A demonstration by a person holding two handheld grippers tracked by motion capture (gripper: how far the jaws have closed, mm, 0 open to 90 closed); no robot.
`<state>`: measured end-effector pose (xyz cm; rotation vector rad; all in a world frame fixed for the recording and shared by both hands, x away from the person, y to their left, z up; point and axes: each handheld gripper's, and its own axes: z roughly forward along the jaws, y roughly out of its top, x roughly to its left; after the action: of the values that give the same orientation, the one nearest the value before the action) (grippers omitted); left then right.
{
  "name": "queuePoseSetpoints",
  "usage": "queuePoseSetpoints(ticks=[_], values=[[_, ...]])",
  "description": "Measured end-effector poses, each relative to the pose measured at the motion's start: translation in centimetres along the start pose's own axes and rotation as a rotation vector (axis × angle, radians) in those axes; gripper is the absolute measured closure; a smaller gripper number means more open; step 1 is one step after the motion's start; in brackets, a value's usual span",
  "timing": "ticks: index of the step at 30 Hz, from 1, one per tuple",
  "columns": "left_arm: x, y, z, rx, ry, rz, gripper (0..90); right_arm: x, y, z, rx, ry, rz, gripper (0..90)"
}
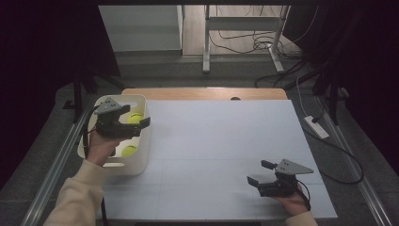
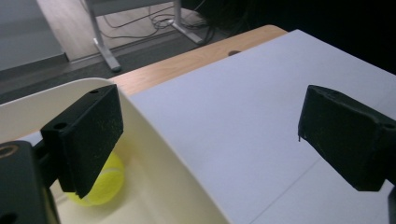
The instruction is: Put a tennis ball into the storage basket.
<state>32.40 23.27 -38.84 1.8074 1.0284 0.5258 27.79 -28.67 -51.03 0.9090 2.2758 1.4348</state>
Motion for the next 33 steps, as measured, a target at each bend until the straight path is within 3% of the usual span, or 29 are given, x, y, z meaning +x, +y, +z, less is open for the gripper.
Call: queuePoseSetpoints(ticks=[3, 18, 33], values=[[-0.8, -0.1, 0.2, -0.006, -0.035, 0.006, 7.6, 0.0, 0.0, 0.0, 0.002, 0.001, 0.0, 12.2], [-2.9, -0.7, 0.4, -0.019, -0.118, 0.035, 8.9, 0.1, -0.1, -0.1, -0.002, -0.004, 0.004, 12.2], [-5.5, -2.2, 0.6, -0.033, -0.239, 0.067, 8.8, 0.0, -0.2, -0.2, -0.003, -0.011, 0.006, 12.2]])
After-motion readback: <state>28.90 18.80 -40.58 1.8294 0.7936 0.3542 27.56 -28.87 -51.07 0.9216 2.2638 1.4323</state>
